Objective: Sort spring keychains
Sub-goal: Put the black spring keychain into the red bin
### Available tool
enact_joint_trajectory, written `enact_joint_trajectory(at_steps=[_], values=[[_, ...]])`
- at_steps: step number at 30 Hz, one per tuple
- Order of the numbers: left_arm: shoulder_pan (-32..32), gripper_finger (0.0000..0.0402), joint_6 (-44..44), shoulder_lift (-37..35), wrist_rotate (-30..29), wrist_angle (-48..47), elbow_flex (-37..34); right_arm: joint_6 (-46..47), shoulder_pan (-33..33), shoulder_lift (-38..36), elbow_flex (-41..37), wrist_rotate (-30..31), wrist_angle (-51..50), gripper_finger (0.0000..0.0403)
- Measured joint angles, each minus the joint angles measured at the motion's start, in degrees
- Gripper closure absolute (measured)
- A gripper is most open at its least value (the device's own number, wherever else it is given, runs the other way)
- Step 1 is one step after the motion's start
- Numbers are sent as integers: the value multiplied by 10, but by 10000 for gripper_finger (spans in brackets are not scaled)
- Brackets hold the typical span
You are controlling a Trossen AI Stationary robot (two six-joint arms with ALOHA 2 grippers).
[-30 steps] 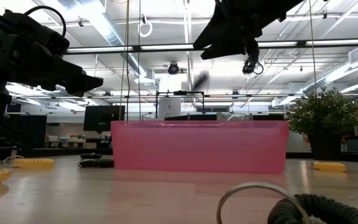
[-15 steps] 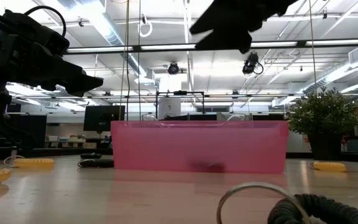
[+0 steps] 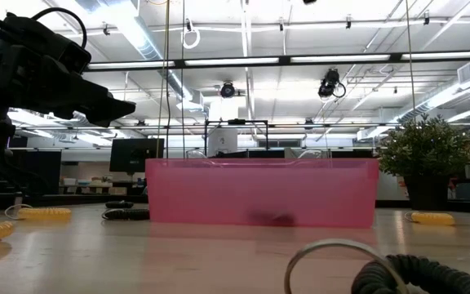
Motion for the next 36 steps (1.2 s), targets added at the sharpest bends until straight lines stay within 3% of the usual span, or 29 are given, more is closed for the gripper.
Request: enact_joint_trajectory(at_steps=[5,15,26,31,36], values=[[0,65,0,0,0,0,0,0,34,0,53,2,-59,186],[0,65,0,0,0,0,0,-13,101,15,101,41,-75,186],[0,65,0,0,0,0,0,-5,109,140,282,50,-266,185],[0,65,0,0,0,-1,0,17,109,177,301,48,-308,185],[0,65,0,0,0,-1,0,64,109,214,301,-3,-347,185]])
